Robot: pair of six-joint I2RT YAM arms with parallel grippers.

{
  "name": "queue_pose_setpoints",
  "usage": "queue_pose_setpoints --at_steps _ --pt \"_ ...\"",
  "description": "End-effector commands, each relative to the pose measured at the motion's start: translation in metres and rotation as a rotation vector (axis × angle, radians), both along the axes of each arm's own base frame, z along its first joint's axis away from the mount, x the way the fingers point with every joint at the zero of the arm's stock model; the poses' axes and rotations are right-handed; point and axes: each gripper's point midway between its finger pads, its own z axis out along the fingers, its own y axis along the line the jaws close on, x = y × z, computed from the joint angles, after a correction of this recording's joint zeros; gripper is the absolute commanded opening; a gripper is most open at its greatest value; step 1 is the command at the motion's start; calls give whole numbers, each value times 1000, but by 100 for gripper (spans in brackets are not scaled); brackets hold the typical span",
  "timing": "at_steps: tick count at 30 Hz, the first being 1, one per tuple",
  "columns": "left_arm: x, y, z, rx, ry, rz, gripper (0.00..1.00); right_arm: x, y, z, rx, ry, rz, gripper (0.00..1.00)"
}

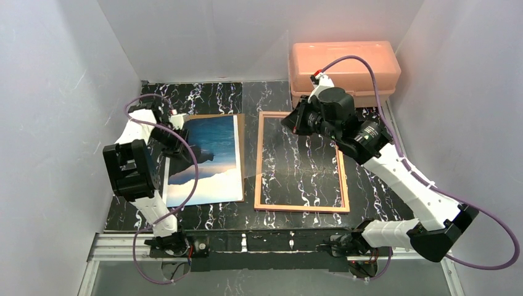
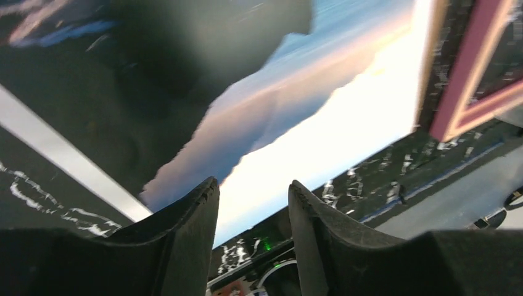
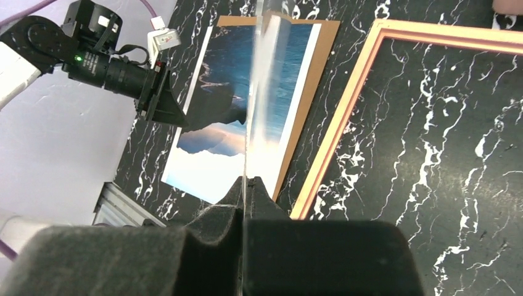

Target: Put the photo into the frame

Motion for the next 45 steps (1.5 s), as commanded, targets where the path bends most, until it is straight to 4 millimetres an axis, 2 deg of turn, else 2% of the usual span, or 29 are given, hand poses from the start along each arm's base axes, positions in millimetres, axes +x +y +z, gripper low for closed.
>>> queue_pose_setpoints --at_steps 1,2,3,5,6,7,9,14,19,24,26,29,37,38,41,45 --pt "12 -48 72 -151 -107 14 46 -2 -13 55 45 -138 -14 1" --pt "19 -57 89 -206 -130 31 49 -4 -11 60 60 -153 2 1" --pt "27 -66 107 -272 -153 63 58 -6 -9 64 77 -167 17 1" --pt "36 -88 142 -435 -174 98 92 -10 -8 70 110 -192 37 1" --pt "39 -97 157 -507 -183 108 98 -13 -7 73 132 -203 47 1" --pt "41 -103 169 -564 -186 121 98 -15 -5 77 159 -214 59 1" --pt "44 -111 184 -645 -193 135 98 -21 -3 86 214 -246 82 1" --pt "37 -123 203 -769 -196 108 98 -35 -1 117 350 -321 128 1" --pt "25 -135 231 -965 -146 100 96 -41 4 127 448 -320 154 1" --pt "16 -139 256 -1074 -154 57 93 -44 5 134 528 -326 159 1" --pt "11 -139 268 -1132 -139 45 88 -44 5 132 546 -317 156 1" --pt "3 -140 282 -1197 -114 28 74 -44 7 127 568 -301 161 1" --pt "-6 -138 297 -1234 -145 -5 41 -43 12 113 598 -260 171 1" --pt "-5 -136 298 -1233 -150 -3 39 -43 11 112 599 -258 167 1" --pt "-2 -135 294 -1229 -141 15 42 -45 9 117 609 -263 170 1" --pt "0 -134 283 -1210 -128 41 64 -46 11 132 620 -280 192 1"
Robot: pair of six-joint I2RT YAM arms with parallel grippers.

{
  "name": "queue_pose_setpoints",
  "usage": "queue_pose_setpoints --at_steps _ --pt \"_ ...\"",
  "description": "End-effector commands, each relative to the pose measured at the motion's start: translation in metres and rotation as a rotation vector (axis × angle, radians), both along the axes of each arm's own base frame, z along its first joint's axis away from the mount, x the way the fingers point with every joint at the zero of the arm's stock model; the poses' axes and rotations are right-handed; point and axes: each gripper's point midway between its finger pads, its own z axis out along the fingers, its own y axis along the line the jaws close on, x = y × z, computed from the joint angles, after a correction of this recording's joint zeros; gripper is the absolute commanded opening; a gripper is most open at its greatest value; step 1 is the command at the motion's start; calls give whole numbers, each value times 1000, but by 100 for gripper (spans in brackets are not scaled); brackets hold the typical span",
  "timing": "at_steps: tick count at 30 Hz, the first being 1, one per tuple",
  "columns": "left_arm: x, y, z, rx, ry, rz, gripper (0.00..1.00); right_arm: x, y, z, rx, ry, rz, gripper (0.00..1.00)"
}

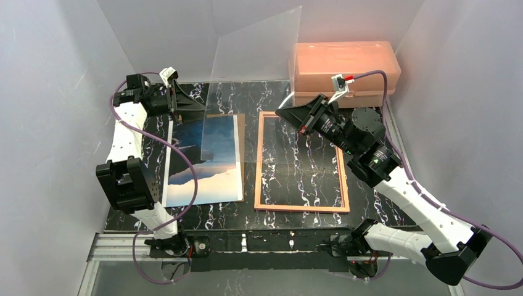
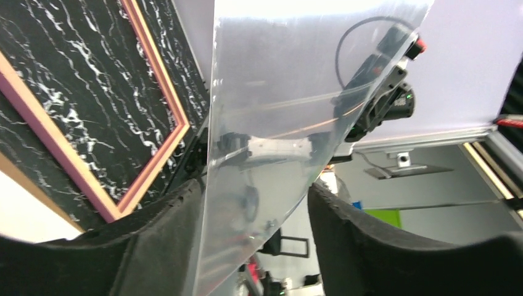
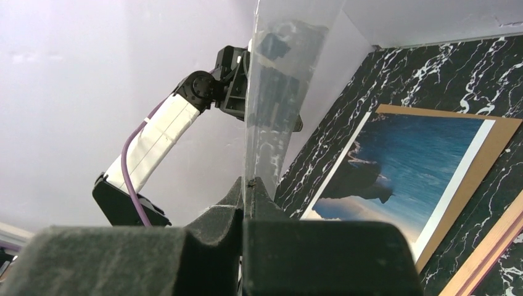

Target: Put the photo into the frame

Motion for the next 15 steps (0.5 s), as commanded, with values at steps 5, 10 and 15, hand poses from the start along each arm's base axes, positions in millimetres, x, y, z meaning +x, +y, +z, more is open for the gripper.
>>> queue_pose_setpoints --at_steps 5,10,15 --pt "-26 -5 26 -111 -23 -55 73 -11 1 48 94 -88 51 1" --pt "-29 -5 35 -153 -34 -74 59 -7 3 35 80 -60 47 1" --pt "-29 -3 44 -181 -48 -78 35 -3 9 11 60 -10 60 1"
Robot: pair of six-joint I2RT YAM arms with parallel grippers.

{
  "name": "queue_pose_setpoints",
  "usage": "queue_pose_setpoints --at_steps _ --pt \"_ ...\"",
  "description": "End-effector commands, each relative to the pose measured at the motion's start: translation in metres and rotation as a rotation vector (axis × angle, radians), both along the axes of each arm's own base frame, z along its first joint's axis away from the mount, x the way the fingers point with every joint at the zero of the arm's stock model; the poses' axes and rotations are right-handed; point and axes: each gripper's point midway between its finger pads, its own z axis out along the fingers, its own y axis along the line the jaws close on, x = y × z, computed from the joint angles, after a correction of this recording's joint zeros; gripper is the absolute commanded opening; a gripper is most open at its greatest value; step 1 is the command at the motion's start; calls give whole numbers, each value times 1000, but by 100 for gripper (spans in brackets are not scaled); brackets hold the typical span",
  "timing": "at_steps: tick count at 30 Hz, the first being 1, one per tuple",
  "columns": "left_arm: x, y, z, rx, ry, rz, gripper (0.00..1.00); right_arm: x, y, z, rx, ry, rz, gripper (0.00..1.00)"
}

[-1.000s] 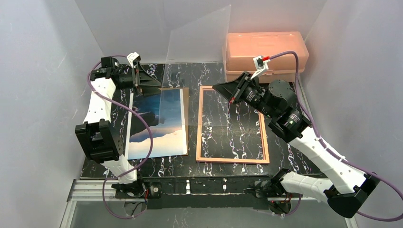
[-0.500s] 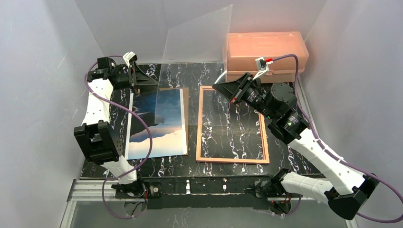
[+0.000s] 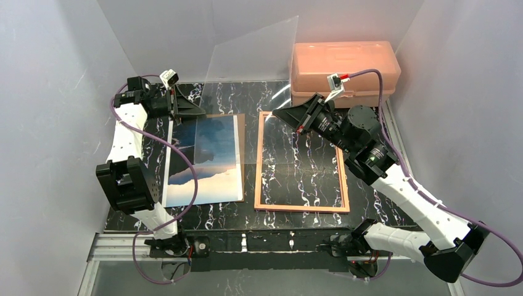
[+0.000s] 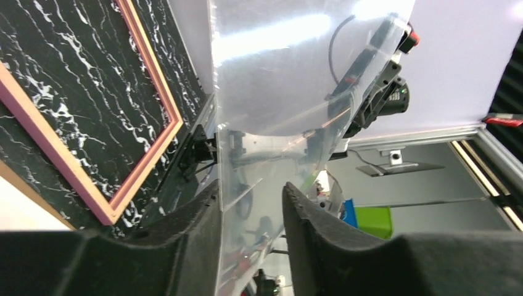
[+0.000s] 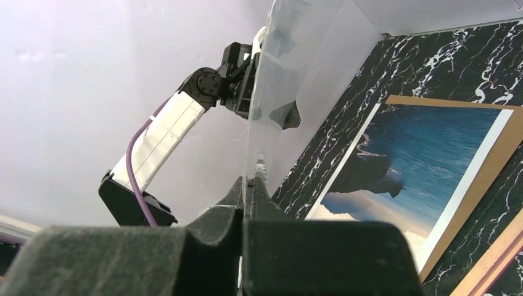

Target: Put the photo into the frame

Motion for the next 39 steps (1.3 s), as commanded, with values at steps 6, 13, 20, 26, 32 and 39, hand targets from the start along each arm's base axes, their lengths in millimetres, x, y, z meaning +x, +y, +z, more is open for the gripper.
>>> queue_pose_setpoints --at_steps 6,13,20,26,32,39 --pt "-18 0 50 -184 -82 -39 7 -1 4 -8 29 1 29 1" --pt "-12 1 49 -133 -110 21 0 4 2 -21 -27 30 11 41" --pt "-25 -1 42 -62 -148 7 0 24 3 -3 -85 -8 -22 60" --pt "-32 -2 37 -24 -172 -1 0 38 -8 -9 -101 9 -64 58" --pt "-35 -2 31 27 -197 -13 0 54 -28 -6 -112 -5 -99 60" --pt "-36 -2 30 32 -203 -16 0 54 -24 -8 -84 18 -39 45"
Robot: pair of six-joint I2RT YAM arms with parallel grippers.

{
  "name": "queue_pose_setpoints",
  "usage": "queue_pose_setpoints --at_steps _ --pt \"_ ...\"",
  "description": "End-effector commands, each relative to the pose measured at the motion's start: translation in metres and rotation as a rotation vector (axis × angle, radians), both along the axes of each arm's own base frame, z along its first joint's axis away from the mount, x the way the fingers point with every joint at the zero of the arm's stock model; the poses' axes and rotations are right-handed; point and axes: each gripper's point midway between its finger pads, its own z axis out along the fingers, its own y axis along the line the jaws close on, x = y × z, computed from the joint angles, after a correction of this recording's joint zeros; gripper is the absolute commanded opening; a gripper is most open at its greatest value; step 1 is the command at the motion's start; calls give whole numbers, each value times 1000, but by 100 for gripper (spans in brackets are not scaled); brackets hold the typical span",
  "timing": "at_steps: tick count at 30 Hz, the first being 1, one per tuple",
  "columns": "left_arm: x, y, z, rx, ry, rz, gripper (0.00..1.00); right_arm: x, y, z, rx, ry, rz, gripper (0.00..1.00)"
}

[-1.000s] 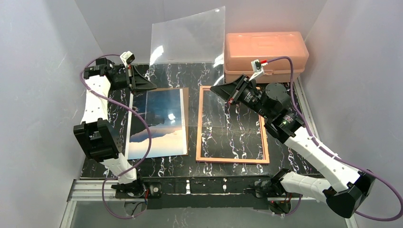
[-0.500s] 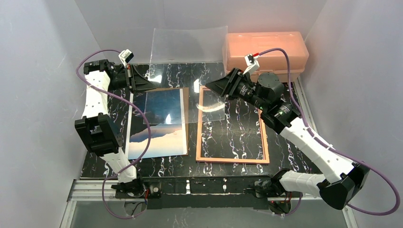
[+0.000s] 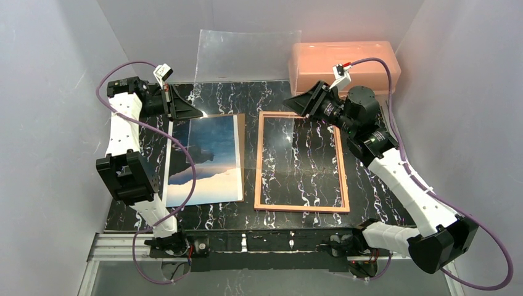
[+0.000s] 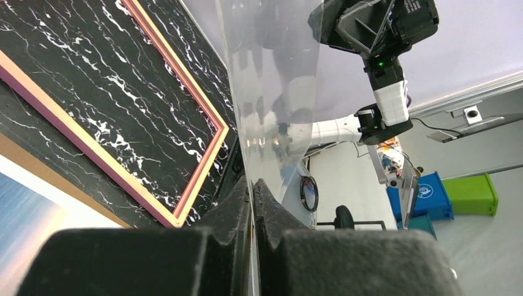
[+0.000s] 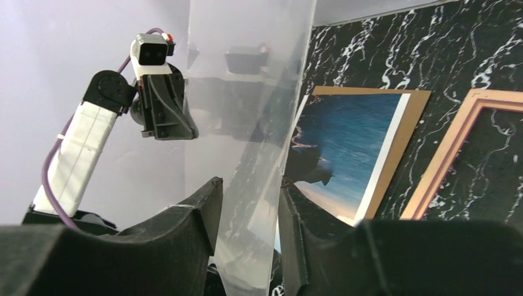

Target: Put the photo into the frame

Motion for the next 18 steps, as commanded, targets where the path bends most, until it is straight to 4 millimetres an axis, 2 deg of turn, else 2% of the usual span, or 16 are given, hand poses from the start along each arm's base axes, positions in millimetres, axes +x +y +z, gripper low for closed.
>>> queue_pose_setpoints --at_steps 1,5,9,13,17,18 --pt "-32 -9 22 -38 102 -7 0 -13 8 35 77 -79 87 42" --pt "-33 -12 17 -37 115 -19 0 -18 14 31 106 -69 136 32" --pt "-34 -15 13 -29 123 -31 0 -22 21 28 134 -58 189 30" --pt "-34 -14 9 -9 126 -34 1 -22 19 29 114 -58 172 12" --pt "-30 -11 -6 59 168 -36 69 -13 -5 26 3 -43 34 1" --pt "-27 -10 -16 93 204 -28 81 -11 -11 24 -25 -38 10 1"
